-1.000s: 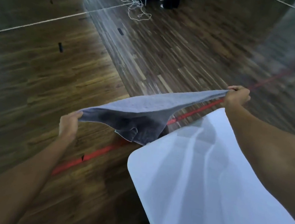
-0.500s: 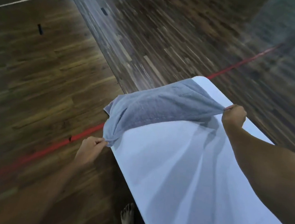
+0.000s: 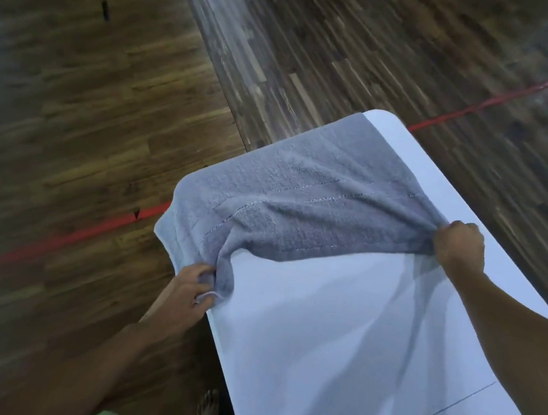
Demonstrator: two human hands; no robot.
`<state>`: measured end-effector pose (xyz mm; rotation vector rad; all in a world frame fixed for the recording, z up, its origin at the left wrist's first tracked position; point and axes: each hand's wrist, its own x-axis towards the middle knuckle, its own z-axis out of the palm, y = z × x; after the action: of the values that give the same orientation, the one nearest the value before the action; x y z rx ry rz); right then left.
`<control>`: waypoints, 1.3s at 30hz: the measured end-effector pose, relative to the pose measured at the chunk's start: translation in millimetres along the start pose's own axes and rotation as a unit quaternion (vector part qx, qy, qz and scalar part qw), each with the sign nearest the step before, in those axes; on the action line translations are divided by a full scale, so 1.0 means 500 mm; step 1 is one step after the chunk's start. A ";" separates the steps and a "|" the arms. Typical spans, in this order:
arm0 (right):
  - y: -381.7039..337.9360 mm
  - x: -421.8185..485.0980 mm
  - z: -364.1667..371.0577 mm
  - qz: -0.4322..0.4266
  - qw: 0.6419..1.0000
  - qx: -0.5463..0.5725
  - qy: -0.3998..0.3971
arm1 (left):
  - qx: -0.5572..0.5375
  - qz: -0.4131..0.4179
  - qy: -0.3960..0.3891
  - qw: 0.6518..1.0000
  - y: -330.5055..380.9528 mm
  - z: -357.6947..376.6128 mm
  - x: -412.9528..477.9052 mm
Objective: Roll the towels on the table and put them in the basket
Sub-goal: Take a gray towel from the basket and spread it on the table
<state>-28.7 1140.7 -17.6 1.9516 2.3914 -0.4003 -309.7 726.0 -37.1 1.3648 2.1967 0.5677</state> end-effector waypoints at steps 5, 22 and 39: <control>-0.021 0.042 0.006 0.058 0.993 -0.083 -0.062 | 0.003 -0.013 0.008 1.000 0.026 0.002 0.036; -0.193 0.052 0.155 -0.066 0.997 0.036 -0.032 | 0.069 -0.106 0.111 0.986 -0.006 0.058 0.228; 0.266 -0.261 0.128 -0.067 0.998 0.004 0.016 | 0.157 -0.125 0.002 0.980 0.282 0.339 -0.162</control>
<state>119.1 1025.5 -79.1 1.8209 2.5530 -0.3864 -77.8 726.3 -75.4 1.2032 2.4891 0.1350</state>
